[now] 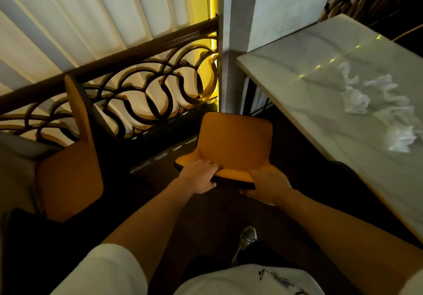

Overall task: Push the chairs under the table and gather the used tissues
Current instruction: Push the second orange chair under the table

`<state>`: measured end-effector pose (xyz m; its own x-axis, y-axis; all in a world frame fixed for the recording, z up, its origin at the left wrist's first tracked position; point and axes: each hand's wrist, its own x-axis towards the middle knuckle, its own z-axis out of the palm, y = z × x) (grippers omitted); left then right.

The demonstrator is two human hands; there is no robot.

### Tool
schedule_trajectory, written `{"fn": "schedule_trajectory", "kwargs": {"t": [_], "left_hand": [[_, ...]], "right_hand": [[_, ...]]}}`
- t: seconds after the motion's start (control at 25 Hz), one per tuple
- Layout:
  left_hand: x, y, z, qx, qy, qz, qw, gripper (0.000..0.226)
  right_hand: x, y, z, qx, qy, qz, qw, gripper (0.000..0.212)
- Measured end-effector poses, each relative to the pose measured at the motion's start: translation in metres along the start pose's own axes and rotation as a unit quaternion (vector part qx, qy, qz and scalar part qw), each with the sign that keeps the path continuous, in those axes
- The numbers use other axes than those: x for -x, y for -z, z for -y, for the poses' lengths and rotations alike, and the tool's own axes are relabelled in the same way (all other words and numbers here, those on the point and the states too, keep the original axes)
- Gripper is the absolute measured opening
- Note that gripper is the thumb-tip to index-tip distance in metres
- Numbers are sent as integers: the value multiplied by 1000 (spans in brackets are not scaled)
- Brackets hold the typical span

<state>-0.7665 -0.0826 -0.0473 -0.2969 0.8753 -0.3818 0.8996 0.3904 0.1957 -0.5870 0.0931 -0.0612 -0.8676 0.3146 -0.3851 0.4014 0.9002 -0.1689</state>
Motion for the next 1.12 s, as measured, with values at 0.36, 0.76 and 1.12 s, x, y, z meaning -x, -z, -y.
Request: {"fn": "schedule_trajectory", "kwargs": {"t": [0.36,0.76,1.12], "left_hand": [[-4,10,19,-5,-68,-7,998,54],[0,17,64,-73,-201,74,974,62],[-8,23,90,-114,-240,105,958,67]], "right_hand": [[6,-2,21,-82,-68,-27,994,48],[29,-24,91,-163,-217,-45,961,54],[32,-37,125,-182,-252,-65,948,65]]}}
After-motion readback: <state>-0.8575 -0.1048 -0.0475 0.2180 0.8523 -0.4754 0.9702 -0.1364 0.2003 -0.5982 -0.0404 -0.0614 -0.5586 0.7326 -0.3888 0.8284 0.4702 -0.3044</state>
